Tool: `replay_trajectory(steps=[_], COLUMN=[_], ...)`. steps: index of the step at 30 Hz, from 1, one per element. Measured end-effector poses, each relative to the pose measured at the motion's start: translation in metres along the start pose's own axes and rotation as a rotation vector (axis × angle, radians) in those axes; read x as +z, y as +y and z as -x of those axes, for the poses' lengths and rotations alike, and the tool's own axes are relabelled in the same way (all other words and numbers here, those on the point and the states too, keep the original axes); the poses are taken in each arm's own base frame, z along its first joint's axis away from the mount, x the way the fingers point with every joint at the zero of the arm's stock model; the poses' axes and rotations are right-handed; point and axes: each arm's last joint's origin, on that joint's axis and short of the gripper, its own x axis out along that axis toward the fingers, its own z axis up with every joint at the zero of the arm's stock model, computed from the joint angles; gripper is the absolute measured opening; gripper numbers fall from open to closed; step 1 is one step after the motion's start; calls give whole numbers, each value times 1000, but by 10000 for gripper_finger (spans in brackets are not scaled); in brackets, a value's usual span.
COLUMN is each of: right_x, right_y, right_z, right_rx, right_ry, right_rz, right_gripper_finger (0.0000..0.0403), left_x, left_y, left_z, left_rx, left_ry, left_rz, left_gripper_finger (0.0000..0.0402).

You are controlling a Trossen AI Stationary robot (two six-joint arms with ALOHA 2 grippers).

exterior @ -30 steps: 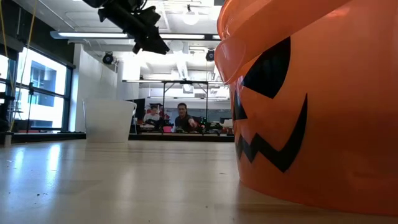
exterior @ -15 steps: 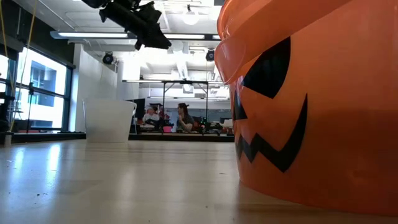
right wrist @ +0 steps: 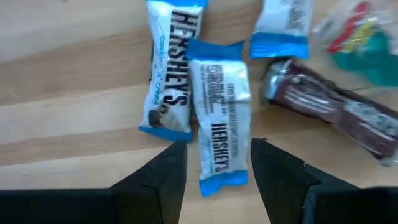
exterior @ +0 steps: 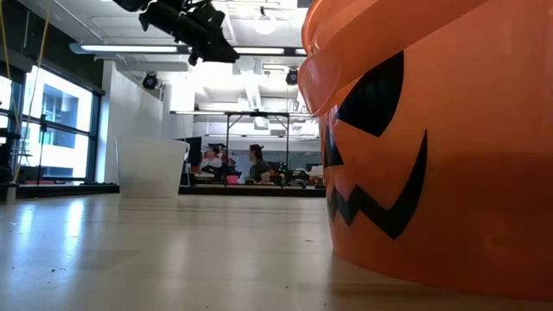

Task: Organize candy in baskets
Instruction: Put the white chocolate into the purple bucket

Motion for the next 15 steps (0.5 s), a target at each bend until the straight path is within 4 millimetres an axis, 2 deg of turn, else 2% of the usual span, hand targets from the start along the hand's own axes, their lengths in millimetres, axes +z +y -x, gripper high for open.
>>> replay_trajectory(steps=[8,15], right_x=[0,0], right_y=[2,3], right_z=[-27,-30], right_rx=[-49,-56], right_ry=[80,92], right_rz=[30,50], right_gripper_finger=[172,161], left_x=[0,-1], left_y=[0,0], left_z=[0,0], left_rx=[0,-1], left_ry=[2,9], left_rz=[0,3], left_gripper_finger=[99,99])
